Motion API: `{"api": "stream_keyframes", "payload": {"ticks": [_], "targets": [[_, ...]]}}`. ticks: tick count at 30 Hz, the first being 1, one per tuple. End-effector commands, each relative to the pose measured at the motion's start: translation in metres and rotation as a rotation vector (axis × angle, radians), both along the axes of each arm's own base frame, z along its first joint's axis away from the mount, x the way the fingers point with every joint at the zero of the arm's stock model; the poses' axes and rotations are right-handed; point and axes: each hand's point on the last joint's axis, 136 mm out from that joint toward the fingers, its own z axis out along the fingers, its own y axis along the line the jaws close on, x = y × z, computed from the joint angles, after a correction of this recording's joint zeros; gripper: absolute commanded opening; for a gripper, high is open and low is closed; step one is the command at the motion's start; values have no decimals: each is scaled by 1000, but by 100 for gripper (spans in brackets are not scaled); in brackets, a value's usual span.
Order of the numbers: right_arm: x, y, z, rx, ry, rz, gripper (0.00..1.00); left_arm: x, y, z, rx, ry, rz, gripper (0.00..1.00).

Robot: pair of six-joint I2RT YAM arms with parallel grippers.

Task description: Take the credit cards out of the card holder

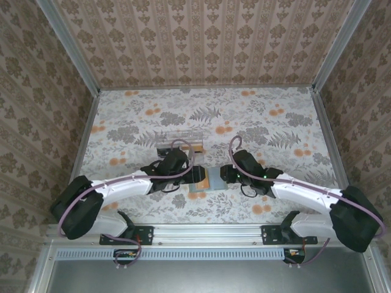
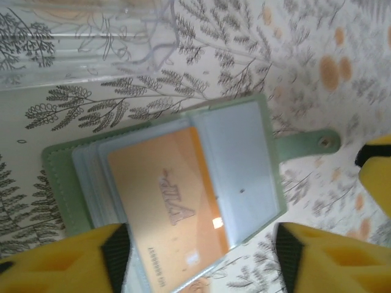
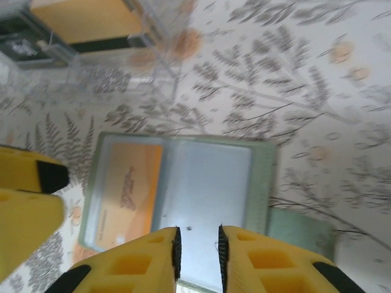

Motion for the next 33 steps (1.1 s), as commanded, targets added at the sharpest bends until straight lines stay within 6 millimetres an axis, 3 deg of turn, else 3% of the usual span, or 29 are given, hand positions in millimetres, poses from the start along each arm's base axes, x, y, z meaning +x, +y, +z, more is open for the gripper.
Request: {"api": "stream_keyframes", "payload": {"ticks": [1, 3, 11, 25, 28, 33], "targets": [[-2, 31, 3, 123, 50, 73, 26, 0, -2, -8, -10, 10, -8, 52], [-2, 39, -3, 152, 82, 85, 27, 0, -4, -11, -8, 18, -10, 46], [0, 63, -29, 229, 192, 103, 25, -5, 4, -31, 34, 63, 6, 35], [6, 69, -53, 304, 289, 70, 21, -11, 10, -49, 84, 106, 20, 26], [6, 68, -54, 323, 297, 65, 18, -11, 9, -51, 87, 110, 18, 25], [7, 60, -56, 330, 303, 42, 2, -11, 12, -53, 105, 114, 23, 24]]}}
